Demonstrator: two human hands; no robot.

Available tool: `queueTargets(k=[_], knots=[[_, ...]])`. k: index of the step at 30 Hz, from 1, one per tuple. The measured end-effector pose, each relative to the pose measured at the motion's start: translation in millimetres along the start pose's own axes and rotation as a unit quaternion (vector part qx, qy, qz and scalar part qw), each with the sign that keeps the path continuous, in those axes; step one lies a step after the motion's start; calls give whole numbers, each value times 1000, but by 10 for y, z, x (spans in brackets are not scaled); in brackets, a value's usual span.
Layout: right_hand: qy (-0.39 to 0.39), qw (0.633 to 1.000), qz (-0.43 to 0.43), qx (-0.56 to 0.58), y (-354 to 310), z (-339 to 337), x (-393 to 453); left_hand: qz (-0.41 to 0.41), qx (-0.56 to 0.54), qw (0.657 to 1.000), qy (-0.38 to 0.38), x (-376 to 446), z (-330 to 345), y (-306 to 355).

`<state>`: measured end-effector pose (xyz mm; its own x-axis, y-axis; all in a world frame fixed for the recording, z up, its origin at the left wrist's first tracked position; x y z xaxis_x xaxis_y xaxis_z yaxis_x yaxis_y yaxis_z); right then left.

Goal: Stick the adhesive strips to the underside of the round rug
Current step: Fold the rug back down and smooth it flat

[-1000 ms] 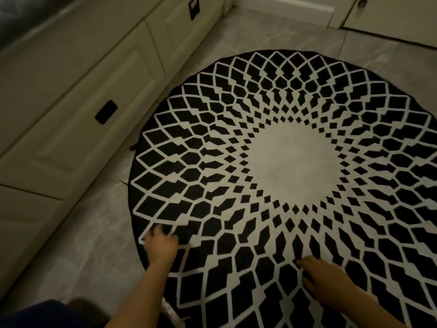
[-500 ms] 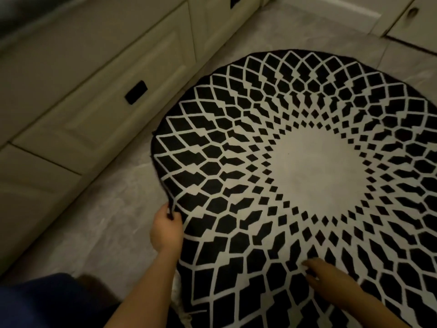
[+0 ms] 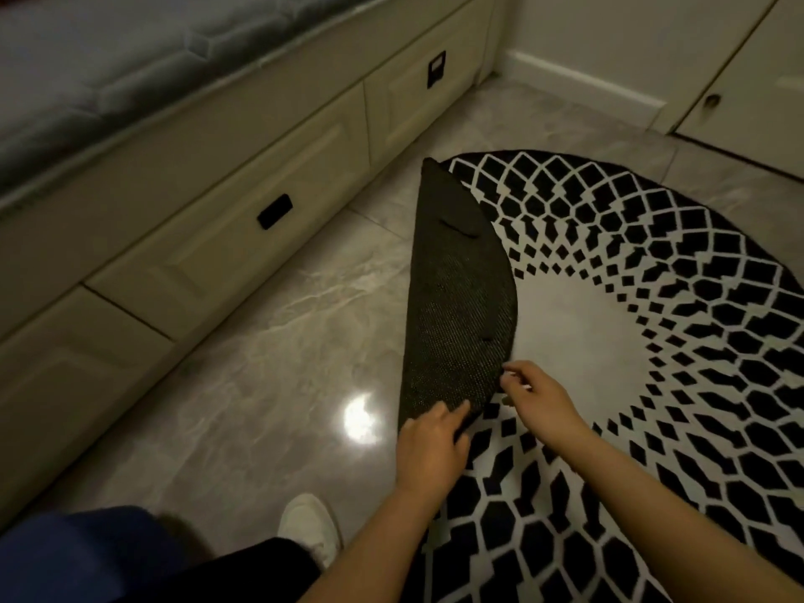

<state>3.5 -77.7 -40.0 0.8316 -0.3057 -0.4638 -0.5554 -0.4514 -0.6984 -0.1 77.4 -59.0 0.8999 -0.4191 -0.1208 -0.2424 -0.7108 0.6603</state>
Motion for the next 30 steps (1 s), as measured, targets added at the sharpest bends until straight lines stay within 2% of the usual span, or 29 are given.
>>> queueTargets(k=[6, 9, 13, 16, 21, 23, 26, 30], knots=[[11, 993, 117, -3, 444, -98, 150, 8, 12, 995, -95, 81, 423, 83], [26, 976, 183, 119, 703, -91, 125, 0, -3, 993, -122, 101, 630, 109], [64, 925, 255, 273, 987, -58, 112, -12, -16, 989, -144, 95, 848, 173], [81, 926, 267, 254, 1112, -55, 150, 0, -11, 984, -176, -26, 1005, 239], [125, 939, 262, 187, 1208, -185, 209, 107, -4, 965, -238, -319, 1210, 330], [135, 939, 265, 174, 1297, -210, 238, 124, -3, 969, -212, -302, 1175, 295], [144, 936, 272, 172, 1391, -233, 264, 137, 41, 984, -110, -126, 1041, 164], [134, 937, 282, 158, 1473, -200, 310, 110, 79, 990, -49, 195, 889, -54]])
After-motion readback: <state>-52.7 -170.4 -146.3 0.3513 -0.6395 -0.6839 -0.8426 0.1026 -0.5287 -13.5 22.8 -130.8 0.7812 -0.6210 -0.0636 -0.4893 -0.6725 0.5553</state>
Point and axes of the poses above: each hand's wrist, its own x-axis towards the middle knuckle, its own z-axis out of the palm, y = z × x, the point moved 7 cm from there along x, towards the middle knuckle, and after that the axes turned 3 degrees about -x, right-handed, at the moved point
